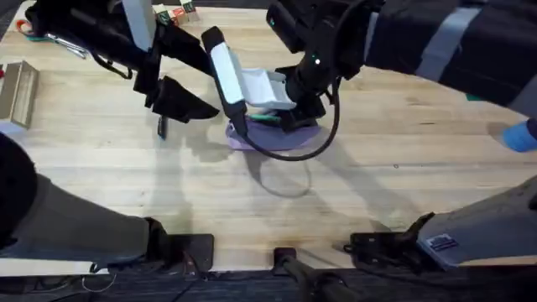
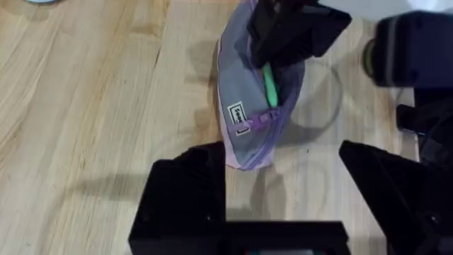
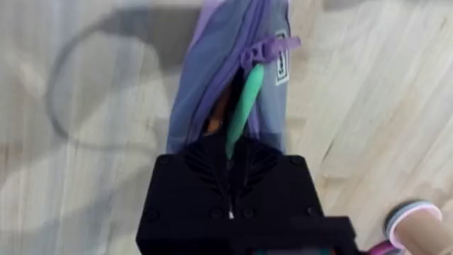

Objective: Unzip the bag, pick up the pens from the table one at a time and place them inside, then zip the bag closed.

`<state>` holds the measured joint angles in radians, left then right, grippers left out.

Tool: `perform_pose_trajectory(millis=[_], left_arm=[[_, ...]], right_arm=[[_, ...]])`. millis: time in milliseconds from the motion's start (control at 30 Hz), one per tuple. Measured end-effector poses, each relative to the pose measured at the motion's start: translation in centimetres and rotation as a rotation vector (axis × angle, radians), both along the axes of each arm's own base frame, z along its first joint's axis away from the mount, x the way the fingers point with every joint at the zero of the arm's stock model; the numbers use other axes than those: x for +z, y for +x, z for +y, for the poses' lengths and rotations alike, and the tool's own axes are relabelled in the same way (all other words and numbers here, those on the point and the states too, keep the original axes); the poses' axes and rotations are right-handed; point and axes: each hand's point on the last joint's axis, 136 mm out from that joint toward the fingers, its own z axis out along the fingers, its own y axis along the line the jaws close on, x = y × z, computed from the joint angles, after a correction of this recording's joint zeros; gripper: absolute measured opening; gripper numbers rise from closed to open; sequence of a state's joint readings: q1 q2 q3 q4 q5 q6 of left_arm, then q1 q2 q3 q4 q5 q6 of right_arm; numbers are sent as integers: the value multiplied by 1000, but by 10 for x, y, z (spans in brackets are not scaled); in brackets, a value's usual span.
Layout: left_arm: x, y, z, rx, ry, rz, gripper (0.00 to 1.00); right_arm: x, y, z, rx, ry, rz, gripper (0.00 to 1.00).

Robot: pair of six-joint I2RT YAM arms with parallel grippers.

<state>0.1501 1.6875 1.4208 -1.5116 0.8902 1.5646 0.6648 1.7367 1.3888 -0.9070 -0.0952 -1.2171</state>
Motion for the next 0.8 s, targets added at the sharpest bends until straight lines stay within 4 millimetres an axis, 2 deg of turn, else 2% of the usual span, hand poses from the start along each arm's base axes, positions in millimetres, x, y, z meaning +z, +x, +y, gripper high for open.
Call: perform_pose_trajectory(millis=[267, 800], left_arm=[[0, 0, 0, 0, 0, 0, 995], [0, 0, 0, 0, 0, 0, 995]], right_arm=[[0, -7, 6, 21, 17, 20, 32], [-5, 10, -18, 11, -136, -91, 31]])
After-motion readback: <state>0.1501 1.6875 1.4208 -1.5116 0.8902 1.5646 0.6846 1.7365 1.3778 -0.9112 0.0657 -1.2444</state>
